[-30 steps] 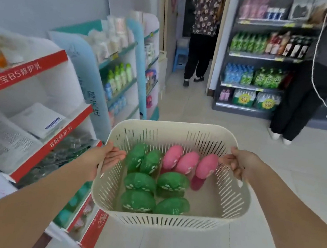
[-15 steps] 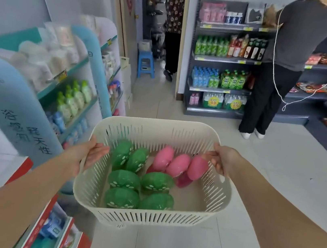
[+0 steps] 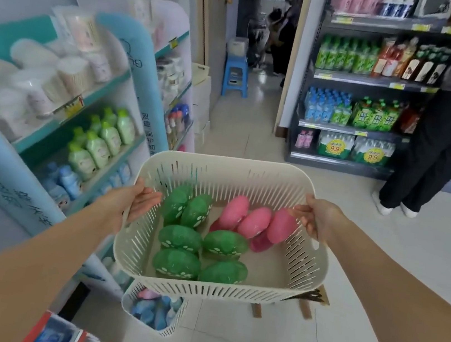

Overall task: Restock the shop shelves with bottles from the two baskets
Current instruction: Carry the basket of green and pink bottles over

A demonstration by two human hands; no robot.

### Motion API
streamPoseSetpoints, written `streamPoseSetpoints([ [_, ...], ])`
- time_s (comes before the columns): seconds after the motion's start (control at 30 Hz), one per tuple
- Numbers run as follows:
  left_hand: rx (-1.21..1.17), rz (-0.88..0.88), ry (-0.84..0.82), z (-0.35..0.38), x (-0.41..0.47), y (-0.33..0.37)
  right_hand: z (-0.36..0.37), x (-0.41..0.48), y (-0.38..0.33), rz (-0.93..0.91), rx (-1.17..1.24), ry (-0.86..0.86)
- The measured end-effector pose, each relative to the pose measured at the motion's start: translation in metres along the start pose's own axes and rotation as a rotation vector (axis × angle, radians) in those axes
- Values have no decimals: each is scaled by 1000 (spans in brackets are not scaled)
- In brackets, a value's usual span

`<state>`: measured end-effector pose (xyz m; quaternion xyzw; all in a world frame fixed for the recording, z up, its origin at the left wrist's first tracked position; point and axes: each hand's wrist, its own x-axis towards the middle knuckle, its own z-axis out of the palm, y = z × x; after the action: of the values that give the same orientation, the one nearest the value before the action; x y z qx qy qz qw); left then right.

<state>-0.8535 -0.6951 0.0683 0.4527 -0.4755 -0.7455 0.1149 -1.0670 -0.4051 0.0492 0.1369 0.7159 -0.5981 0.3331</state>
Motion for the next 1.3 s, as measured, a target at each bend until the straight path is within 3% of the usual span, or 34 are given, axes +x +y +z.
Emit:
streamPoseSetpoints([
  [0.57,-101,-23,156,74,170,70,64,222,-161,-28,-188,-137],
  [0.87,-63,-108,118,68,294,115,126,307,-192,29,-176,-92],
  [1.3,24,-115,52,103,414,188,157,394,-250,51,-114,-35],
])
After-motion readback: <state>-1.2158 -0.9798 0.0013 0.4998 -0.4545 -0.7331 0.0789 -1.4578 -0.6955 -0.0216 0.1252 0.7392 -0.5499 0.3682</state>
